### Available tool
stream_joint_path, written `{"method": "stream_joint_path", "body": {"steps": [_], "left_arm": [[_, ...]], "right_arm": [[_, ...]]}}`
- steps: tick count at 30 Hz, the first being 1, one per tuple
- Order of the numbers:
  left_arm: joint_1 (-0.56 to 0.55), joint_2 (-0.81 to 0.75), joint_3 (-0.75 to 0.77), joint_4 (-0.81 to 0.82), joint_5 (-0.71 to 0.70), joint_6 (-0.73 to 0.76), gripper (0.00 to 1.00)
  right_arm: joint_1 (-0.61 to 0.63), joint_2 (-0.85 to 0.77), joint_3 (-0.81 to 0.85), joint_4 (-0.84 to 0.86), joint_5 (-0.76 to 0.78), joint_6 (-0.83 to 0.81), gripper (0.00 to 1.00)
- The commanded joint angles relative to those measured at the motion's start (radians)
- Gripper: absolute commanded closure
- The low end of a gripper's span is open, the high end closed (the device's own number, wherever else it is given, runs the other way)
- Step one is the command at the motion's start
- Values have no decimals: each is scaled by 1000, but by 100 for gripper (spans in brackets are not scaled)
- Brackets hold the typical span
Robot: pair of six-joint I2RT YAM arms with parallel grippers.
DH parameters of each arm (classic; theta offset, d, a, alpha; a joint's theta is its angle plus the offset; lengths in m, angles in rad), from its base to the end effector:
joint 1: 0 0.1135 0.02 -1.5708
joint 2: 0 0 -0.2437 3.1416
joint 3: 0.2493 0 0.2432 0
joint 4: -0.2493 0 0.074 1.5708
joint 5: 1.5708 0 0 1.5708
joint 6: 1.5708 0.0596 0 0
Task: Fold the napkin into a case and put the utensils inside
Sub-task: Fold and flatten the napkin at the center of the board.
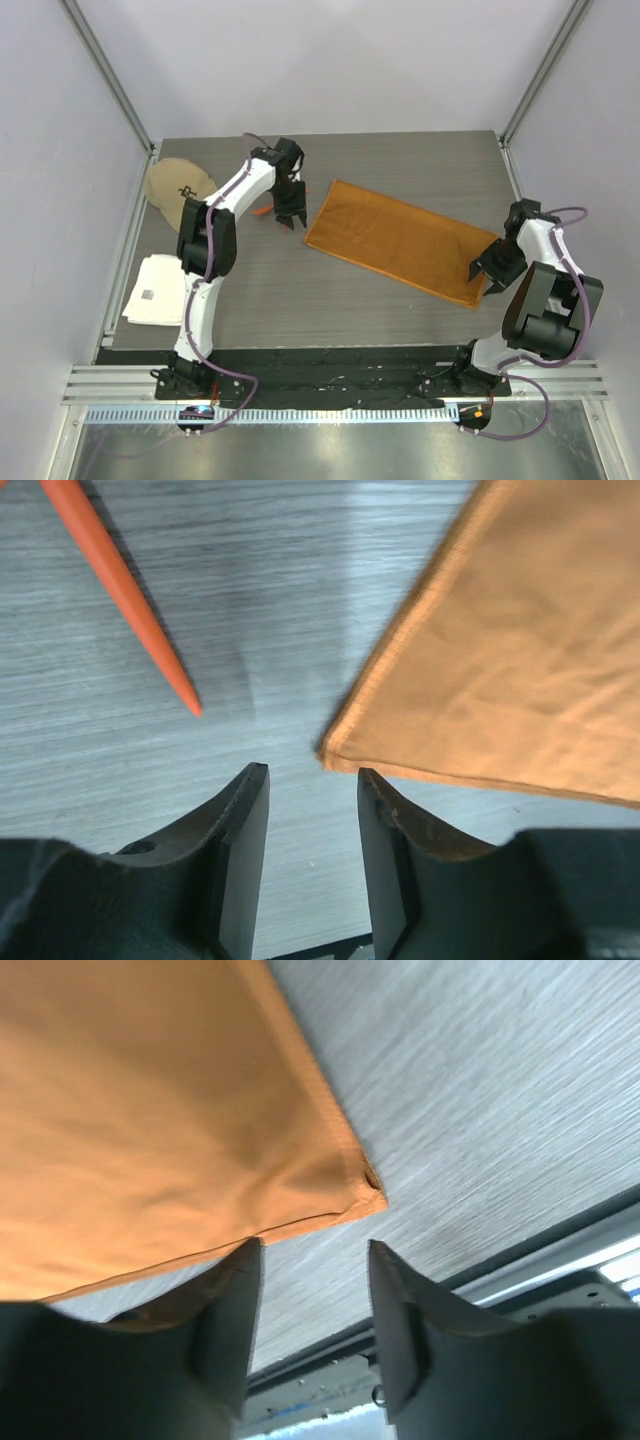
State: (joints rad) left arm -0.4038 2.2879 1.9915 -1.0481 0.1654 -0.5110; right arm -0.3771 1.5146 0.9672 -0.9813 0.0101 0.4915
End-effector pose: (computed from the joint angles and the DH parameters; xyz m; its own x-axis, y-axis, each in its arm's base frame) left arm 0.4126 -0.1870 0.1563 -0.9878 -0.1025 -0.1172 -0.0706 0.9658 -0.2497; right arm 0.2270 -0.0906 0.1519 -0.6450 0.7631 -0.0419 0.7634 0.6459 0.0110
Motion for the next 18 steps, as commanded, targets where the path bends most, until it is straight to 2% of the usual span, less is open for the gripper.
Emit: {"method": "stream_joint_path", "body": {"steps": [1, 5, 8, 9, 10, 18], "left_arm": [[2, -134, -14, 88, 100, -30, 62], [-21, -78, -13, 125, 178, -64, 81], [-38, -9, 39, 111, 184, -67, 88], [-41, 14, 47, 114, 172, -66, 90], [-41, 24, 62, 93, 165, -63, 92], [-40, 35, -45, 118, 40, -38, 96]], "right_arm": [[6, -71, 54, -28, -36, -19, 45], [14, -41, -13, 82, -143, -4, 45], [12, -8, -53, 115, -118, -4, 65], [6, -5, -61, 116, -108, -17, 77], [3, -4, -61, 113, -93, -21, 80], [-5, -2, -81, 104, 36, -44, 85]]}}
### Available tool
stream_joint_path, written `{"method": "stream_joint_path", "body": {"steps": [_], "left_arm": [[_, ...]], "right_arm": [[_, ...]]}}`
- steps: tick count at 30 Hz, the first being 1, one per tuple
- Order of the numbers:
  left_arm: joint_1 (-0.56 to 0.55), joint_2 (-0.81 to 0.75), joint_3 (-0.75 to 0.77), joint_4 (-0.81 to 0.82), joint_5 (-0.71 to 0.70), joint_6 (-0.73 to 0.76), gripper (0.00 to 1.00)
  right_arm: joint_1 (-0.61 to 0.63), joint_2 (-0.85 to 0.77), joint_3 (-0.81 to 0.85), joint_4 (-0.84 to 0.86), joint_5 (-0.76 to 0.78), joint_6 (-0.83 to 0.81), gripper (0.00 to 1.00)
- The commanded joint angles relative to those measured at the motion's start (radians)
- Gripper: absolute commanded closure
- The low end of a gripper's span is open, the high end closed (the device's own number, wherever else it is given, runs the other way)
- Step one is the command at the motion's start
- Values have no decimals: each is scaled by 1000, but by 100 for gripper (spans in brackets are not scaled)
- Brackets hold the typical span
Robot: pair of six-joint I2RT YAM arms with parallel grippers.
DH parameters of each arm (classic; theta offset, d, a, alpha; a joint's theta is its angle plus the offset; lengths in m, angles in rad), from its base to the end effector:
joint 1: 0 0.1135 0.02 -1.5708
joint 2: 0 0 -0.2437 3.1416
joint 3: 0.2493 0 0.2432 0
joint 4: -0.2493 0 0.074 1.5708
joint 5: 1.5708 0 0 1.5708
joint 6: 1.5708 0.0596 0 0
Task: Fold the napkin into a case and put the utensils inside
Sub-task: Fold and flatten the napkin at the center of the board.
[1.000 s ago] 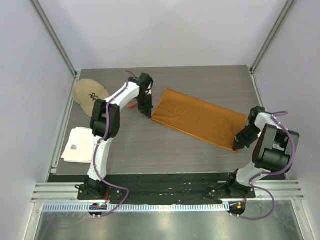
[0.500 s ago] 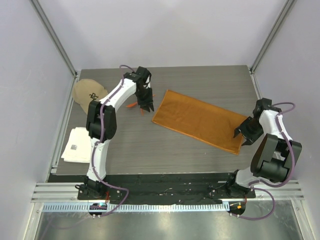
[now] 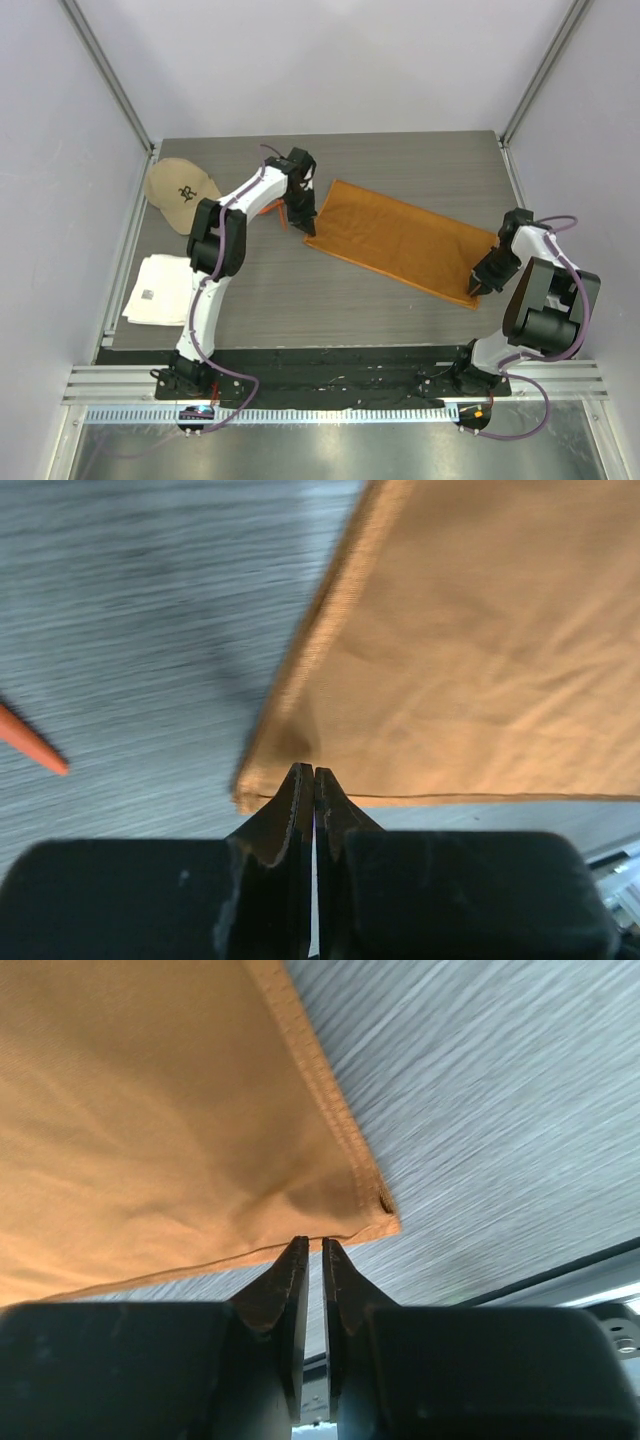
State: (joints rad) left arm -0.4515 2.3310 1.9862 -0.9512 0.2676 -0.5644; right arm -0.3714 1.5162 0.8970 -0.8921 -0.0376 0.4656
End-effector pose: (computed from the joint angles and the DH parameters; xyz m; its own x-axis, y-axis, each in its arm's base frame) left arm 0.4122 -0.2174 0.1404 -0.9913 -0.0926 -0.0931 -0.0532 0.9314 -0.3602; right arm 0.2257 -0.0855 0.1356 -0.6693 0.7421 -0.0363 0.7398 0.6701 0.0602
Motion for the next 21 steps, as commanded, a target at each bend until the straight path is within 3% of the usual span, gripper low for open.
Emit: {"method": "stream_joint_path", "body": {"steps": [1, 7, 14, 21], "left_arm": [[8, -7, -55, 22, -68, 14, 97], [10, -1, -81, 20, -97, 24, 97], [11, 1, -112, 26, -107, 38, 97], [8, -100, -148, 14, -50, 41, 96]], "right_arm": [[-12, 4, -9, 15, 85, -18, 87], [-24, 16, -41, -10, 152, 54, 94], [-23, 122, -98, 84, 132, 146, 98], [-15, 9, 133, -53, 232, 47, 94]]}}
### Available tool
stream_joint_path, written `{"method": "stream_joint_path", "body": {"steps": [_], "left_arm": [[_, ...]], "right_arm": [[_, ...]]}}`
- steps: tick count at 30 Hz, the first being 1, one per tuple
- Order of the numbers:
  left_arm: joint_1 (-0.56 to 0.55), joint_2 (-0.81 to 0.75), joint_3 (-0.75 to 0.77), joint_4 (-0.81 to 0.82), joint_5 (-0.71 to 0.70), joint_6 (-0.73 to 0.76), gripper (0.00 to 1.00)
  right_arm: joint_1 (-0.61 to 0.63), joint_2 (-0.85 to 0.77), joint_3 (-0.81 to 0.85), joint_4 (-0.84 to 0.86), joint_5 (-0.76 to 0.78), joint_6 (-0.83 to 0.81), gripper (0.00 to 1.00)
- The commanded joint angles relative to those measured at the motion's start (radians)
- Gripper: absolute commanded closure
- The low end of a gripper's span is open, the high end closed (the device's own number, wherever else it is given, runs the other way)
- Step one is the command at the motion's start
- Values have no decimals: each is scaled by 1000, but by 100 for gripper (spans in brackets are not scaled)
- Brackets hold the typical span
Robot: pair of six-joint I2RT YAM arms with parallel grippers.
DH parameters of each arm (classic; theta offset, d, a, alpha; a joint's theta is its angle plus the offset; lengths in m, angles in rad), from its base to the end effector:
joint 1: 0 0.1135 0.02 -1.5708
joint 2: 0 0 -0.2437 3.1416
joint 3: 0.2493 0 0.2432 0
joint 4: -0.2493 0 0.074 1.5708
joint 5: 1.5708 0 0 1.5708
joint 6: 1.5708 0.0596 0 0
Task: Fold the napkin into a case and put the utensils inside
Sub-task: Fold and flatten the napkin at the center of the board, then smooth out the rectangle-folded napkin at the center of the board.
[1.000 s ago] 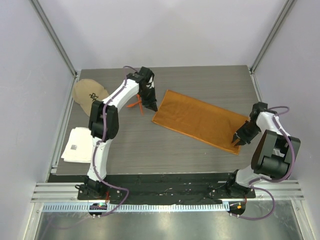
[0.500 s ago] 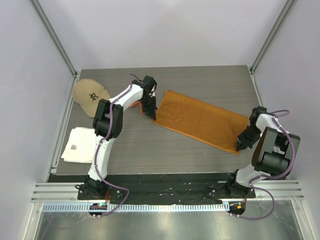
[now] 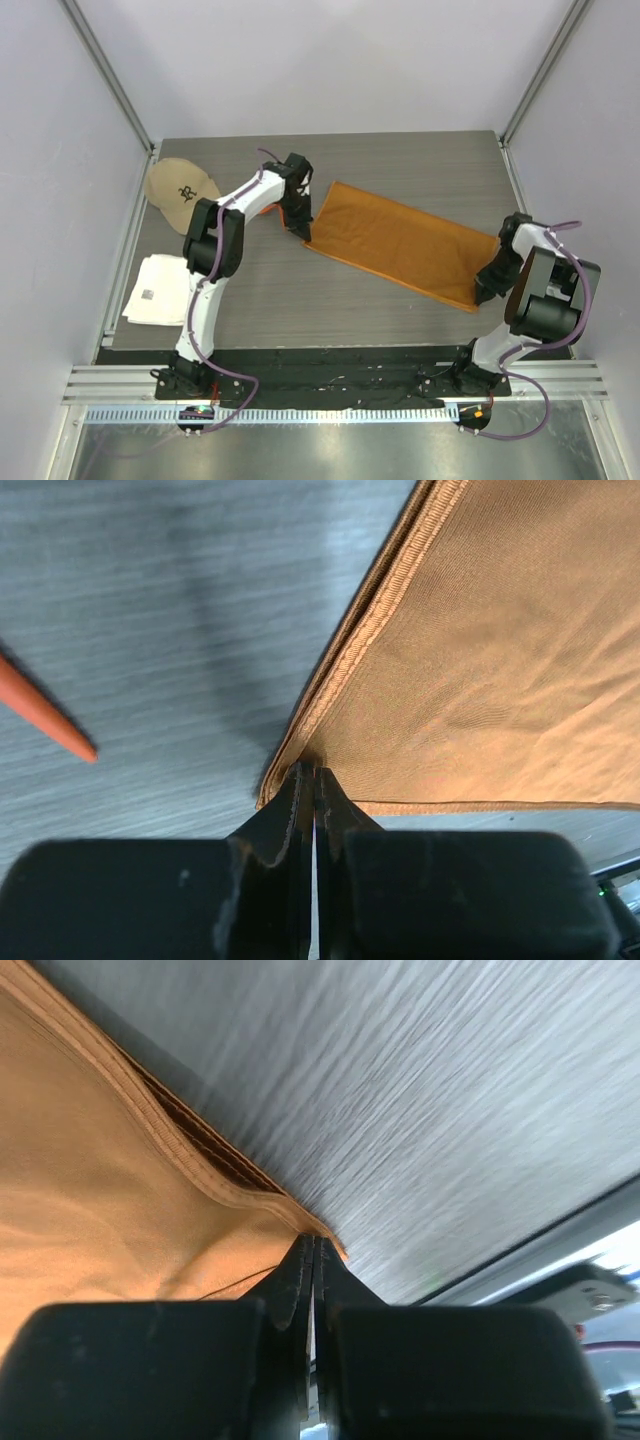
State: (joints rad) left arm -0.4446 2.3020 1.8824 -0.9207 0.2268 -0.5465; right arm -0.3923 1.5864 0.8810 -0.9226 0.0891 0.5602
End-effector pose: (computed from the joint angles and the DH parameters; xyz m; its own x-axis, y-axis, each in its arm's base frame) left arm 0.4028 -0.2068 0.1251 -0.9928 -0.0879 -0.0814 -0.0591 0.9503 -0.3058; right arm 0.2147 -0.0946 0.1169 -0.5817 0.8134 0.0012 0.8088 0.5785 -0.1056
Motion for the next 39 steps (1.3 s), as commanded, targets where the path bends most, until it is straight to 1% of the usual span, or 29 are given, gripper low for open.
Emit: {"method": "stream_joint_path", "body": {"steps": [1, 2, 3, 4, 6, 7, 8, 9, 10, 11, 12, 13, 14, 15, 16, 17, 18, 19, 20, 21, 22, 24, 26, 28, 33, 37, 39], "left_arm": [[3, -81, -49, -24, 11, 16, 95], [1, -91, -57, -27, 25, 2, 95], [3, -108, -75, -30, 29, -4, 95], [1, -122, -84, -30, 34, -7, 95], [0, -144, -98, -20, 36, -7, 94], [1, -157, -89, -36, 32, -3, 93], [1, -156, -41, -52, 16, 3, 92], [3, -157, -13, -66, 14, 11, 88], [3, -156, 13, -70, 22, 10, 86], [4, -156, 53, -52, 37, 2, 84], [4, -159, 58, -15, 98, -32, 83], [3, -171, 49, 44, 150, -65, 83], [3, -176, -7, 251, 204, -110, 83], [-2, -177, -46, 366, 277, -225, 89], [-8, -167, -84, 520, 322, -286, 92], [-12, -127, -130, 642, 331, -338, 94], [-20, -89, -125, 780, 327, -392, 97], [-29, -52, -109, 834, 336, -462, 100], [-37, 24, -57, 873, 336, -484, 100], [-45, 57, -22, 902, 330, -497, 100], [-57, 85, 7, 917, 316, -519, 100], [-65, 152, 69, 950, 307, -526, 100], [-65, 171, 61, 1029, 284, -541, 100], [-62, 191, 58, 1054, 263, -541, 100], [-52, 218, 49, 1109, 263, -563, 100], [-26, 263, 41, 1189, 269, -627, 100], [-14, 272, 47, 1171, 252, -624, 100]], "right_arm": [[9, -72, 180, -28, 103, -81, 90], [13, -71, 235, -35, 75, -95, 88], [36, -69, 258, -27, 57, -121, 82], [55, -68, 278, -13, 26, -138, 74], [102, -56, 323, 30, -43, -154, 66], [108, -48, 350, 51, -76, -173, 60], [115, -31, 360, 80, -154, -175, 58], [119, -25, 366, 147, -277, -171, 55], [127, -16, 363, 192, -338, -143, 50], [135, -2, 357, 238, -409, -116, 50], [144, 24, 346, 345, -464, -86, 49], [168, 33, 301, 422, -561, -53, 48], [184, 41, 279, 500, -583, 8, 46], [197, 65, 262, 630, -595, 29, 44], [214, 84, 230, 690, -620, 55, 43], [231, 107, 211, 749, -638, 117, 43], [239, 138, 193, 883, -666, 154, 44], [248, 189, 170, 950, -693, 179, 48], [269, 222, 174, 984, -698, 193, 54], [279, 246, 177, 1043, -704, 216, 70], [286, 294, 174, 1085, -715, 234, 79], [293, 329, 176, 1180, -735, 294, 99], [293, 352, 165, 1232, -729, 325, 99], [296, 375, 176, 1234, -735, 342, 99], [297, 474, 170, 1358, -755, 409, 99], [297, 518, 154, 1381, -729, 412, 99], [296, 543, 151, 1381, -726, 411, 99]]}}
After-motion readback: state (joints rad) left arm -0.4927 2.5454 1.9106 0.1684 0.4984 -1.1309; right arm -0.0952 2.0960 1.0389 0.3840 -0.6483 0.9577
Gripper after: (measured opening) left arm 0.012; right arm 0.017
